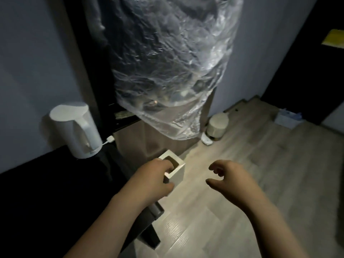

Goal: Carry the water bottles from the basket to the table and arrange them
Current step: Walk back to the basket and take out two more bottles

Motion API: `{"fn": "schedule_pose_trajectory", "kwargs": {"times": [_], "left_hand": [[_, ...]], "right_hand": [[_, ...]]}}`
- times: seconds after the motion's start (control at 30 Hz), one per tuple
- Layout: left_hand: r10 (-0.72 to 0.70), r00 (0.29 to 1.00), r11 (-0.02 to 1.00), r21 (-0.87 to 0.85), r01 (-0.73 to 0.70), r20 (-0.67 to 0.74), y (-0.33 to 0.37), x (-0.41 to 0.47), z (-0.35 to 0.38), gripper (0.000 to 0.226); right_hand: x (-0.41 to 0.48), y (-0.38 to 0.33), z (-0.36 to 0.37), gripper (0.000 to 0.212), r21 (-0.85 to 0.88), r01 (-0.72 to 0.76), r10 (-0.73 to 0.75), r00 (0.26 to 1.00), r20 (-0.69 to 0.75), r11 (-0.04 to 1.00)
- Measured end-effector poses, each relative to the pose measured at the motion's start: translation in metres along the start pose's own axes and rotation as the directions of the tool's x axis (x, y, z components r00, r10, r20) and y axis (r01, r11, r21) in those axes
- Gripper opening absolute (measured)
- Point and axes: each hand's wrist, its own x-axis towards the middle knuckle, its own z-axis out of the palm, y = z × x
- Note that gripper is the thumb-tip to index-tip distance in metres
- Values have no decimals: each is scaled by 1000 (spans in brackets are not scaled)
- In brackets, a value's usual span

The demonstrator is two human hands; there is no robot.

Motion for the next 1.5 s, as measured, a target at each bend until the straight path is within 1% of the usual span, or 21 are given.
{"fn": "schedule_pose_trajectory", "kwargs": {"times": [0.13,0.27,0.43,0.57,0.63,0.77,0.93,1.1,1.23,1.5], "left_hand": [[173,985,985,13,-173,16,25,45,-4,40],[336,940,941,30,-338,52,47,85,-6,43],[480,869,873,28,-487,123,81,124,3,46],[548,819,829,21,-559,169,109,151,18,46],[569,801,812,28,-583,185,125,169,29,45],[578,786,799,43,-600,220,163,210,58,46],[590,773,780,85,-621,232,228,266,92,46],[609,759,765,84,-639,229,297,311,120,44],[625,739,749,76,-659,252,340,349,141,43],[627,729,741,77,-667,275,411,472,191,44]], "right_hand": [[3,18,-25,35,-13,-109,107,990,-96,994],[5,26,-47,35,-1,-206,202,959,-200,979],[5,45,-63,37,-16,-317,302,918,-257,948],[10,73,-78,39,-6,-394,379,889,-259,919],[17,91,-86,39,-7,-420,403,875,-268,907],[34,138,-104,40,-4,-451,431,857,-283,893],[66,210,-141,41,-10,-472,447,841,-305,882],[93,277,-183,41,-5,-472,445,836,-319,882],[116,325,-206,42,-14,-481,457,842,-287,876],[207,427,-257,42,-18,-483,456,838,-299,876]]}}
